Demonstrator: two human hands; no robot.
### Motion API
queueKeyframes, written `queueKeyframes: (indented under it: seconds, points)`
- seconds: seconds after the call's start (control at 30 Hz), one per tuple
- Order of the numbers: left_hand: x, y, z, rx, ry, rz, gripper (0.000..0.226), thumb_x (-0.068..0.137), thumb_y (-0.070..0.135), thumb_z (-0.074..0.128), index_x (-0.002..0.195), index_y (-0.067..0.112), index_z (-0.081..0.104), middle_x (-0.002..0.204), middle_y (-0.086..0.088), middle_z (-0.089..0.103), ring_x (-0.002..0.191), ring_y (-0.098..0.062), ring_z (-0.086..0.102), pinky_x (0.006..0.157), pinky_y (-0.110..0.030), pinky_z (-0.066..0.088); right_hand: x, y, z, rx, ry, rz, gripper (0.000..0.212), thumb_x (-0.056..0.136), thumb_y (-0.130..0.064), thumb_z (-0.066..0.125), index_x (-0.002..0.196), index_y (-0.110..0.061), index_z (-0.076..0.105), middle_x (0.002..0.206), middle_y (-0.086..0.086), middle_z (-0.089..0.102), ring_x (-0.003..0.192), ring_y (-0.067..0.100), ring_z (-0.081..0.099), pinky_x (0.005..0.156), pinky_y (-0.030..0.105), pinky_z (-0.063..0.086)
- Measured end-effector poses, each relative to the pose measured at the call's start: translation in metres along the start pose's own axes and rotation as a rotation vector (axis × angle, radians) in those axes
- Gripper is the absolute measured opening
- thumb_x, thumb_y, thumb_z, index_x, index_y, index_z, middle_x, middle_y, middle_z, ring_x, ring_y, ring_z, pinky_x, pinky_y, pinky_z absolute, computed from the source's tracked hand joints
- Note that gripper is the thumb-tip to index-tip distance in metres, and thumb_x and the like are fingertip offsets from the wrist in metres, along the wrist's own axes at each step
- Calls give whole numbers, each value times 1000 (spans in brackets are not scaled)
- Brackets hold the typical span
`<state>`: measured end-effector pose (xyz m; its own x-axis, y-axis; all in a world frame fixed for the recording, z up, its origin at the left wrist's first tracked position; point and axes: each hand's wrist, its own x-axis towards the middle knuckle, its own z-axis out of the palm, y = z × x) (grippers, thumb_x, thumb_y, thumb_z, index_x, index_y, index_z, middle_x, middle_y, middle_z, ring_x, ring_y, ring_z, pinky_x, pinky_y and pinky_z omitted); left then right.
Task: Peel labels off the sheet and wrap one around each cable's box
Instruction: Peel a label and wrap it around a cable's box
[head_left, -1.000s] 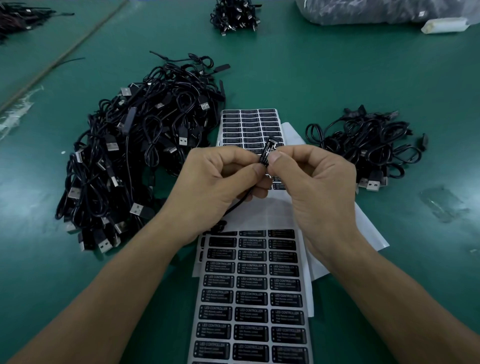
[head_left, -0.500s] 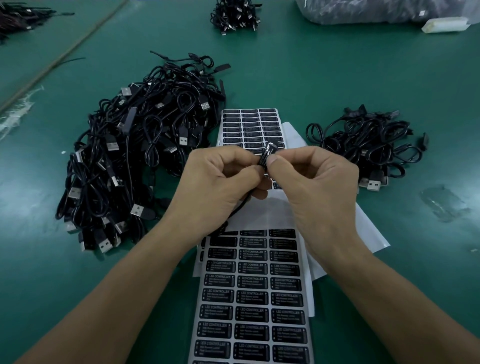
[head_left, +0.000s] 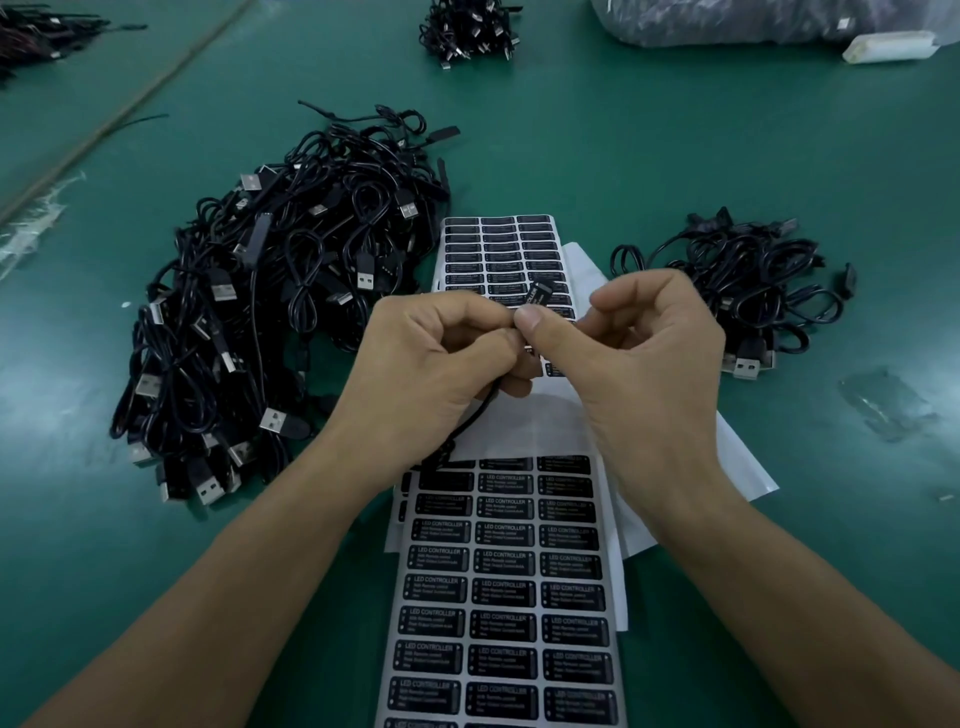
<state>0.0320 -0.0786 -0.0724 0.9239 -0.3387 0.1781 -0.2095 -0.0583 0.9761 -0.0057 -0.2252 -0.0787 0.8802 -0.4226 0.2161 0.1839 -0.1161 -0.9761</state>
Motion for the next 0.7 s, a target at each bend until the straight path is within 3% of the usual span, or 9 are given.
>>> queueKeyframes:
  seconds: [0.17, 0.3, 0.37, 0.47, 0.6, 0.7]
  points:
    - [-1, 4, 2, -9, -29, 13, 21, 93, -2, 64, 83, 13, 75, 71, -6, 75, 61, -12, 70, 58, -17, 52, 1, -1, 2, 76, -109, -15, 26, 83, -18, 80, 106, -23, 67, 75, -8, 70, 70, 5, 66, 68, 20, 54]
    - [-1, 4, 4, -1, -30, 3, 23, 94, -4, 62, 81, 12, 72, 64, 1, 70, 58, -5, 65, 56, -17, 52, 3, -3, 1, 115, -119, -42, 8, 87, -14, 76, 92, -20, 74, 83, 0, 75, 77, 15, 70, 76, 28, 59]
    - [-2, 4, 4, 78, -17, 40, 18, 95, 7, 64, 79, 14, 68, 62, 3, 67, 56, -7, 62, 53, -19, 51, 4, -4, 2, 116, -119, -69, 7, 90, -14, 72, 90, -20, 75, 84, -1, 76, 80, 15, 71, 77, 28, 59]
    - [-3, 3, 1, 289, 10, 151, 19, 95, 26, 68, 76, 21, 66, 62, 2, 64, 54, -18, 56, 49, -24, 46, 2, -5, 2, 118, -147, -107, 12, 96, -16, 66, 88, -18, 75, 77, -1, 74, 73, 11, 69, 71, 24, 58]
    - [-2, 9, -5, 453, 88, 302, 14, 96, 25, 65, 84, 30, 66, 69, 1, 64, 57, -15, 55, 52, -30, 45, 0, -7, 2, 130, -167, -59, 22, 103, -26, 53, 100, -16, 73, 75, -10, 68, 65, -3, 56, 61, 11, 44]
    - [-1, 20, -9, 434, 196, 399, 10, 98, 16, 62, 97, 26, 66, 74, 7, 67, 67, -7, 64, 58, -17, 47, -7, -4, 6, 1, -367, -48, 33, 90, -35, 67, 120, -21, 68, 82, -19, 66, 75, -3, 59, 68, 13, 47]
